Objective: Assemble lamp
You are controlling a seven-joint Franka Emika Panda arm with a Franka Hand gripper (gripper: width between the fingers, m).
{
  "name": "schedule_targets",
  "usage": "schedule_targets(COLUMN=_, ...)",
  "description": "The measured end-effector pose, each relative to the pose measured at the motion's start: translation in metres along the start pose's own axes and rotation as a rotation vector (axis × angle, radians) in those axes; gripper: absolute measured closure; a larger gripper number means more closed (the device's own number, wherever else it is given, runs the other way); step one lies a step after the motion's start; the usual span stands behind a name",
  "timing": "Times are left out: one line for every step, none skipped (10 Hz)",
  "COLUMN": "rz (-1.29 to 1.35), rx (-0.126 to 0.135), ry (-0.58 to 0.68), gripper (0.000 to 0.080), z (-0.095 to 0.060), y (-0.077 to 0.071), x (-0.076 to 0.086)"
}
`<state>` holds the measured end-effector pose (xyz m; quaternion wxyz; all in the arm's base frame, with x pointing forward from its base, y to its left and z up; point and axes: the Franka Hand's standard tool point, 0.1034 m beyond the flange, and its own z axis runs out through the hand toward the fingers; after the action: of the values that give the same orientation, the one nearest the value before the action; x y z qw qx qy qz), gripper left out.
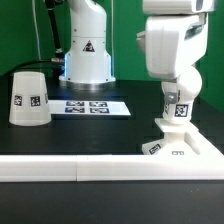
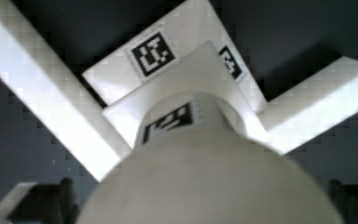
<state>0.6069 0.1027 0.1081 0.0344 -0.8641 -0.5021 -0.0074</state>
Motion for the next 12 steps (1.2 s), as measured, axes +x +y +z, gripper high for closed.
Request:
schedule_targets(rz=-0.035, rx=-0.004, ry=-0.004, gripper=0.0101, z=0.0005, y=0.0002, x=0.0022)
schedule_targets(rz=-0.108, rx=-0.012, ry=-0.014, gripper=0.0101, z=0.0005, y=0.0008, x=0.0025)
schedule_targets(rz=-0.156, rx=-0.017, ry=-0.022, gripper=0.0101, z=0.0005, y=0.0011, x=0.0024)
schedule_targets(rz=-0.234, rx=-0.023, ry=-0.028, gripper=0.0101, z=0.0002, y=0.0022, x=0.0020)
schedule_targets(rz=-0.302, rx=-0.024, ry=-0.028, gripper=0.0101, z=0.0002, y=0.0041, x=-0.0003)
schedule_targets(rz=-0.305, rx=-0.024, ry=-0.028, gripper=0.0101, z=0.0002, y=0.0056, x=-0.0025)
schedule_targets(rz=-0.295, rx=-0.024, ry=-0.028, gripper=0.0101, z=0.0005, y=0.0055, x=-0.0025)
schedule_targets(rz=-0.294, rx=-0.024, ry=-0.028, gripper=0.0208, z=0.0005, y=0.0057, x=-0.0028)
schedule_targets(rz=-0.288, rx=-0.024, ry=-0.028, gripper=0.0208, z=0.0005, y=0.0058, x=-0.0030)
schedule_targets(rz=-0.266, rx=-0.024, ry=-0.028, gripper=0.0226, z=0.0005, y=0.0059, x=-0.0032)
schedule_targets(rz=-0.265, rx=-0.024, ry=-0.028, gripper=0.0226, z=0.0005, y=0.0063, x=-0.0036)
schedule_targets(rz=-0.143, rx=-0.028, ry=-0.014, gripper=0.0226, z=0.0006, y=0.0069, x=-0.0043)
